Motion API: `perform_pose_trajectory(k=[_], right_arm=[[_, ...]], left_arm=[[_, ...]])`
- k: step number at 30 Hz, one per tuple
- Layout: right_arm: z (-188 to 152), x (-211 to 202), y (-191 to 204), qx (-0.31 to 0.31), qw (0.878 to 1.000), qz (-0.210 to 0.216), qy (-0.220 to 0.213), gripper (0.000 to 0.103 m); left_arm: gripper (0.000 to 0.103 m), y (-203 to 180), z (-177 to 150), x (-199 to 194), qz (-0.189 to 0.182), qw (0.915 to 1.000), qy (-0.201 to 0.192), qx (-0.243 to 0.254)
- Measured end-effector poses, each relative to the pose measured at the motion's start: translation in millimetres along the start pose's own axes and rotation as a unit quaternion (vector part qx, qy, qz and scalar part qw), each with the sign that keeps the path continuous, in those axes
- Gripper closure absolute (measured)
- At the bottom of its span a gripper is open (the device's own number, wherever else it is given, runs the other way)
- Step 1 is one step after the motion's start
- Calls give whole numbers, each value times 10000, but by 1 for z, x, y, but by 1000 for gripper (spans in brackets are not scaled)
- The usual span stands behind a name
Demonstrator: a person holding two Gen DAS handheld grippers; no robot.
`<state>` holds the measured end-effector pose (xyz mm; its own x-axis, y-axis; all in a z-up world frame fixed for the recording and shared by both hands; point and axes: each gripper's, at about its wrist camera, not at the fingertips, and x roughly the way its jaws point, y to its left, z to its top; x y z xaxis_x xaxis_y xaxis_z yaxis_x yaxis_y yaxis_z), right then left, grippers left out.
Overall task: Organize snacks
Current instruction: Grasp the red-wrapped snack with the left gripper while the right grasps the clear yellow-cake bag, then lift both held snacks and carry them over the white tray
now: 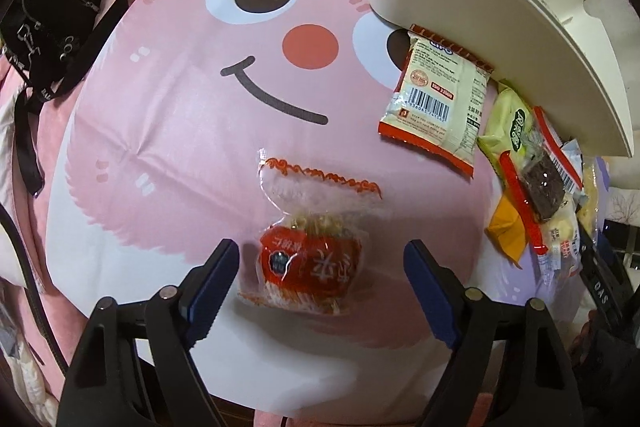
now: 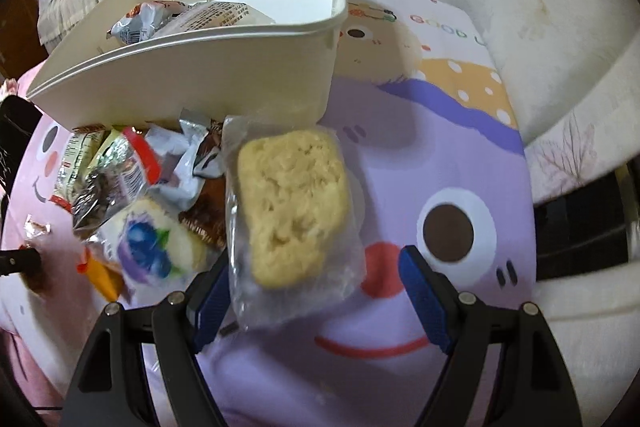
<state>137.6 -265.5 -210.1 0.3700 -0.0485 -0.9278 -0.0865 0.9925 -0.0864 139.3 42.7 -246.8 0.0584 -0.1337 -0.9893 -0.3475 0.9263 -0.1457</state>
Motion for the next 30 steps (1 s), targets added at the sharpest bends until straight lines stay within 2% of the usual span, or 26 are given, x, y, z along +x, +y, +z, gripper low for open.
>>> perform_pose_trajectory(k=[4,8,11,17,19,22,30], right_arm=[[6,11,2,-184,9998,-77,-22,23],[11,15,6,-448,9988,-138,-170,23],[13,16,8,-603,9978,-109,-269,23],[20,23,0,-376,9989,152,-217,24],[21,24,-1,-341,9990,235,-196,29],[22,22,2,-354,9986,367,-133,46],[6,11,5,-55,9993,363,75,47]], left_arm=[[36,-1,5,7,-10,9998,156,74],[37,-3,10,11,120,9994,193,257],[45,-7,8,11,266,9989,189,328],[51,-10,8,10,286,9991,120,275],[53,-8,5,10,333,9990,104,295],[54,-7,4,10,348,9991,79,237],[55,0,-15,9,525,9985,147,-49]])
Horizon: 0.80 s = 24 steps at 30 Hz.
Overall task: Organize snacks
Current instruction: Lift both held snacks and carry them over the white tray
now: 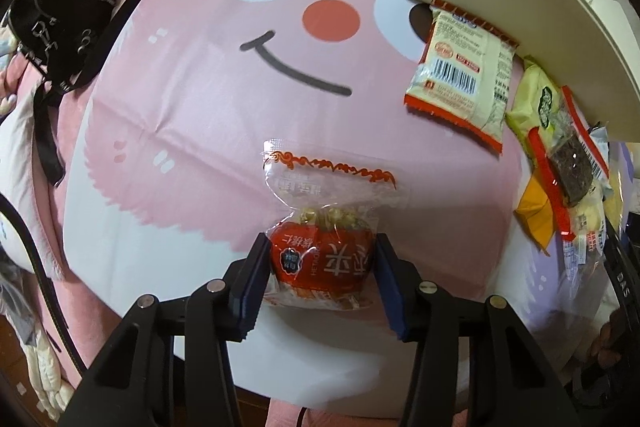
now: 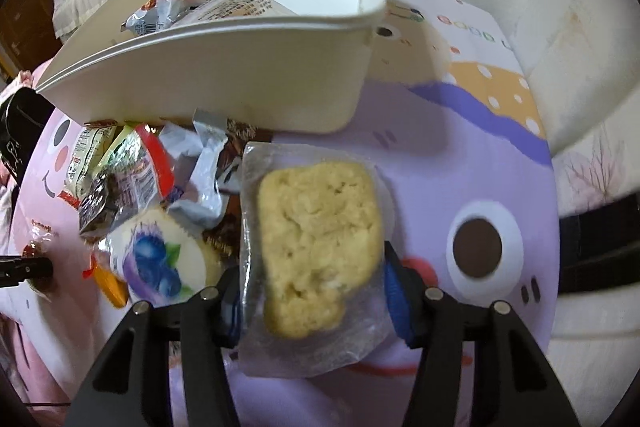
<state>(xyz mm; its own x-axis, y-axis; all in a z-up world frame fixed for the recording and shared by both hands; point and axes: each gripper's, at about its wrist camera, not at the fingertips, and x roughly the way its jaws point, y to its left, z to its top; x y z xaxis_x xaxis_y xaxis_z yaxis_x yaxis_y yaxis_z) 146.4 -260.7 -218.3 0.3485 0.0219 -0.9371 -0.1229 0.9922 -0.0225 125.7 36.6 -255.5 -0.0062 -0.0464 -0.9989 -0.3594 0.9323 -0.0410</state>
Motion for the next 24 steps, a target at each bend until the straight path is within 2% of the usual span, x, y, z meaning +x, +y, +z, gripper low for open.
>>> perform_pose_trajectory(k=[6,13,19,24], right_arm=[[-22,-12,-7,152,9999,-2,56,48],[-35,-40,-17,348,9990,150,-232,48],[-19,-71,-18,374,9966,423,-598,48],[13,-87,-20,355,9928,565,-990,48]], left_arm=[[55,8,-22,-1,-25,9999,28,-159],[54,15,-44,-26,-38,9997,-80,-227],[54,23,-41,-67,-171,9989,-334,-265],[54,12,-29,-107,-263,9985,-471,-57]])
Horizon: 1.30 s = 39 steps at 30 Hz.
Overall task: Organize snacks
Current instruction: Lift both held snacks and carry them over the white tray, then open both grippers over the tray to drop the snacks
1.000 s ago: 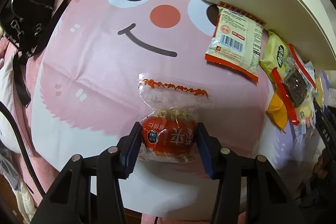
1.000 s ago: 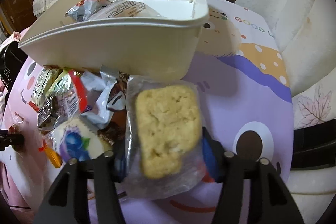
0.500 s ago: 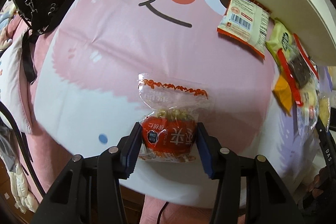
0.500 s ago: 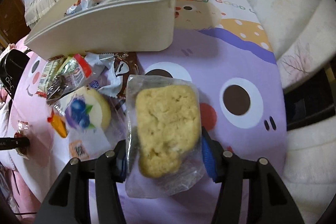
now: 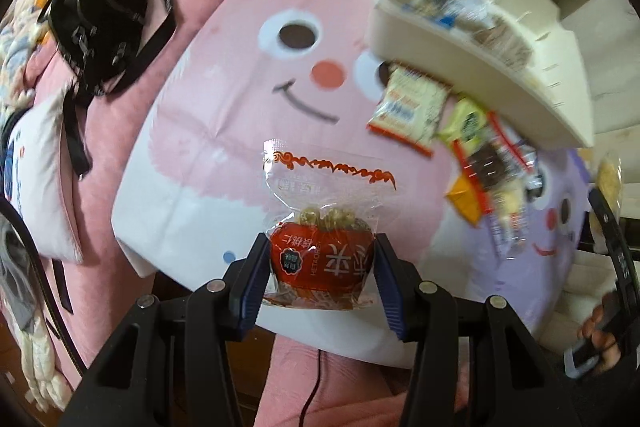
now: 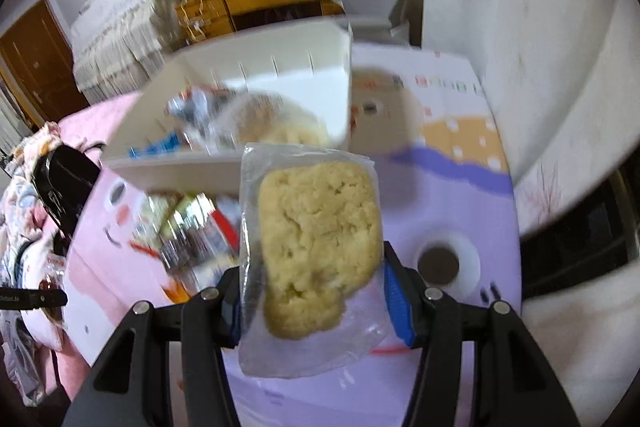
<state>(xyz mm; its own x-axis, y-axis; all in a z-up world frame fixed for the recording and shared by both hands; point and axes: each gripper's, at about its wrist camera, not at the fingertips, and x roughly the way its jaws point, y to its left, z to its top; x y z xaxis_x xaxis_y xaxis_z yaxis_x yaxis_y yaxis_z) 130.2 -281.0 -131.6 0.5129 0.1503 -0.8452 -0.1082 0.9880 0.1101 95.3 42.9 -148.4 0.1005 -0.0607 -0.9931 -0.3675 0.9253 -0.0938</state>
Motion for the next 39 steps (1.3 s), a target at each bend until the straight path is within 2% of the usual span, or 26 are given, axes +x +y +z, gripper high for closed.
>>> perform_pose_trajectory(k=[7,16,25,31,35,36,39], right_arm=[[53,-8,9,-60,9991,52,-420,48],[95,-2,24,76,9984,83,-554,48],[116,18,39,298,9988,65,-385,48],[118,38,45,387,9992,26,-107,47],[116,49,45,420,9990,-123,96,45],[115,51,45,422,9988,-196,149,43],[114,53,41,469,9983,-321,146,40]], left_arm=[[54,-39,36,-53,-125,9975,-298,627],[54,-81,95,-88,-405,9893,-592,1269],[53,-115,154,-81,-915,9776,-689,1768],[52,-132,173,-63,-1234,9722,-635,1885],[41,-135,180,-55,-1748,9663,-619,1788],[37,-135,181,-54,-1814,9657,-617,1751],[31,-137,183,-54,-1850,9645,-690,1756]])
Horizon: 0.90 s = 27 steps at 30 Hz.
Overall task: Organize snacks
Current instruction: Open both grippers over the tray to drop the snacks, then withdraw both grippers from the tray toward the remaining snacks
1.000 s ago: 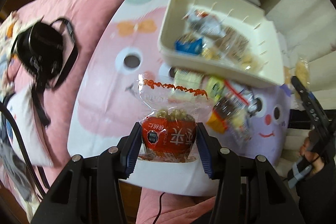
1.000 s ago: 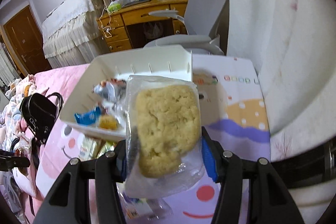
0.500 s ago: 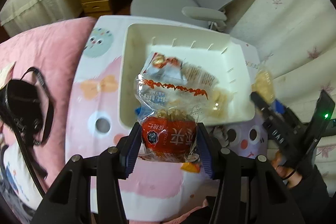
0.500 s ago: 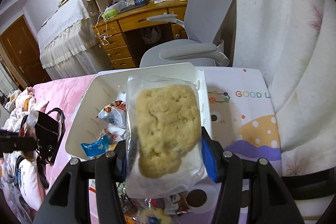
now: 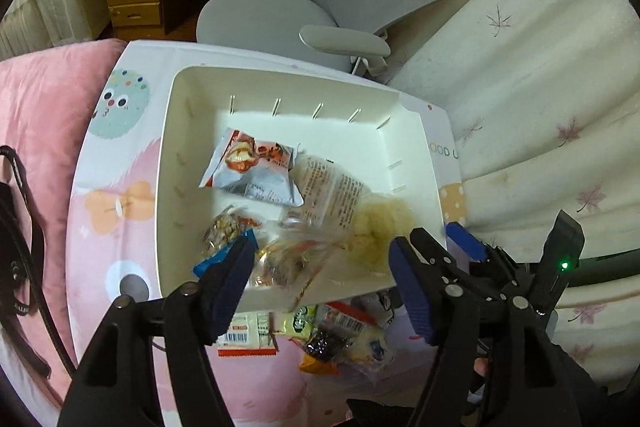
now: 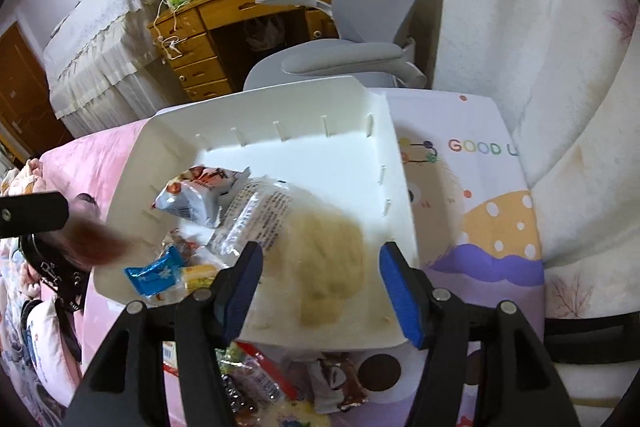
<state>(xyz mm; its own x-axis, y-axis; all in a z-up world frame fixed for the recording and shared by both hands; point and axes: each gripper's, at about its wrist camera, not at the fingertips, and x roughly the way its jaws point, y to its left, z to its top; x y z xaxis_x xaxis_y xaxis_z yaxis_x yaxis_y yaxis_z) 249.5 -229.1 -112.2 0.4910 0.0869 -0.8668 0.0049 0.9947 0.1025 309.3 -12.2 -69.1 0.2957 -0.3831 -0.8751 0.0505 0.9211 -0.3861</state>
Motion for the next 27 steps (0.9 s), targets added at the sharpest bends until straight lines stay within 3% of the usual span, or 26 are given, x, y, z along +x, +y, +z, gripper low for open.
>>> perform_pose_trajectory(k=[3,13,27], right_arm=[[-1,0,-5,126,9999,-24,9,33],[-22,-8,-16,233,9996,38,156,33],[-85,-37,-43,341,9988,111,346,33]], left_arm=[[28,0,-1,0,18,10000,-5,-10],[19,-3,-25,-17,191,9998,-62,28],[19,-11,-105,-41,631,9977,-88,-226]])
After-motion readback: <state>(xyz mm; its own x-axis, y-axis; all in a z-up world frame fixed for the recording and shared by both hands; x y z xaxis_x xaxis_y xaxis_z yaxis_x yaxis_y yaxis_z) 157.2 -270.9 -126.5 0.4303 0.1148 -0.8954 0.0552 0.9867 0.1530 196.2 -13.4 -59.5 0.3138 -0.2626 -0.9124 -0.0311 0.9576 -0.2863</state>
